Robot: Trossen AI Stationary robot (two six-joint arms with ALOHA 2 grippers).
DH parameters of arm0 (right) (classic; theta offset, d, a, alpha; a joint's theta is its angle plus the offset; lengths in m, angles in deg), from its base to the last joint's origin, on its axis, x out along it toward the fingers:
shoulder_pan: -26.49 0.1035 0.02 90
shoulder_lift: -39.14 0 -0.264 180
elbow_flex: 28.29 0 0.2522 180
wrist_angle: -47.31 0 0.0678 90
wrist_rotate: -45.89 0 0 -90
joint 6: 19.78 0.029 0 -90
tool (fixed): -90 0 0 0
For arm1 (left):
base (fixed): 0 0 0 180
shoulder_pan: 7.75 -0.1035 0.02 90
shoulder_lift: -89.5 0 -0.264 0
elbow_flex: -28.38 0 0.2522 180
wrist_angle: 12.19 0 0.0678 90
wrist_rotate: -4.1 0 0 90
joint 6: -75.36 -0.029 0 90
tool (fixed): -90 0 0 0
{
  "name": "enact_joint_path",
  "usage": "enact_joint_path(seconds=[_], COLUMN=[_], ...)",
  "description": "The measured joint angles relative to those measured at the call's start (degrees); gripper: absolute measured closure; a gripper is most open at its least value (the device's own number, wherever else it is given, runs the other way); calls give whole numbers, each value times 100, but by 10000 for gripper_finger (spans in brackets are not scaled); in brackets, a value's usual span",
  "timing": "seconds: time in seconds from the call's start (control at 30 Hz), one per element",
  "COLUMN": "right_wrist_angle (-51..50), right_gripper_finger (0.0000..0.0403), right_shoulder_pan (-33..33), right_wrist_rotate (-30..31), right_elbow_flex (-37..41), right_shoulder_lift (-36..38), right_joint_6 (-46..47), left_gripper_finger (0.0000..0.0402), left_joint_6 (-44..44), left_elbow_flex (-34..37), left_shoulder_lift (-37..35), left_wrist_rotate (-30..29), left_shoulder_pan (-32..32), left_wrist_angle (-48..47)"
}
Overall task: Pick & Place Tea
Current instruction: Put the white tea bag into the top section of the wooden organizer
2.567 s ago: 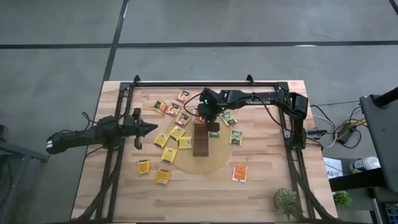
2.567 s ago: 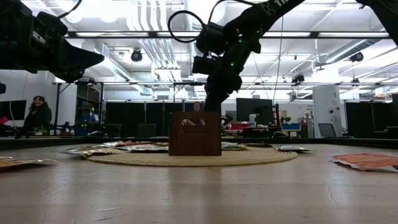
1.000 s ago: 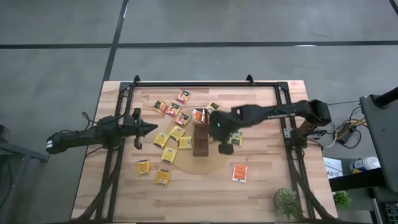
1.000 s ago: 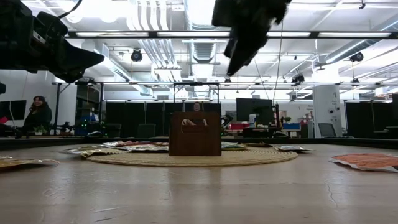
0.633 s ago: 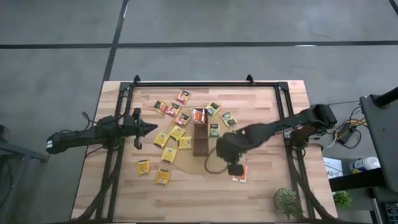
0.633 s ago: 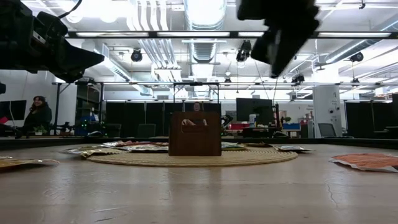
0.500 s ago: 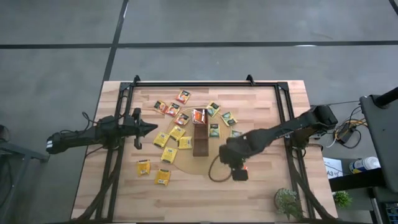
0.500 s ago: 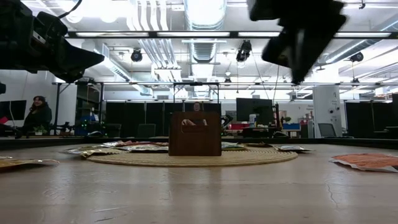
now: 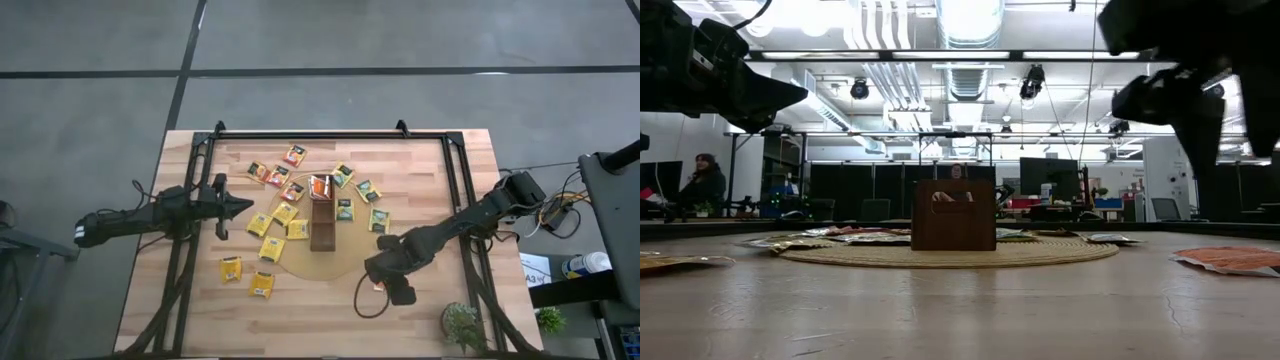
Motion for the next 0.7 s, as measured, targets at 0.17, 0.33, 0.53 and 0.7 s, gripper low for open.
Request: enact_joint_path(seconds=[0.17, 0.33, 0.53, 0.7], right_wrist_angle=[78, 155, 248, 260], right_gripper_finger=[202, 202, 202, 202], right_shoulder_pan=[306, 574, 699, 703], right_wrist_rotate=[34, 84, 245, 406], right_elbow_flex=[80, 8, -90, -137], right_shoulder_lift=[-36, -313, -666, -865], right_joint_6=[163, 311, 485, 616], left_gripper_finger=[402, 402, 402, 402], left_joint_6=[0, 0, 0, 0], left_elbow_flex=[-1, -2, 0, -1], left_shoulder_lift=[0, -2, -2, -2], left_wrist_rotate=[0, 0, -2, 0], left_shoulder_pan=[2, 0, 1, 1], left_wrist_angle=[0, 0, 0, 0])
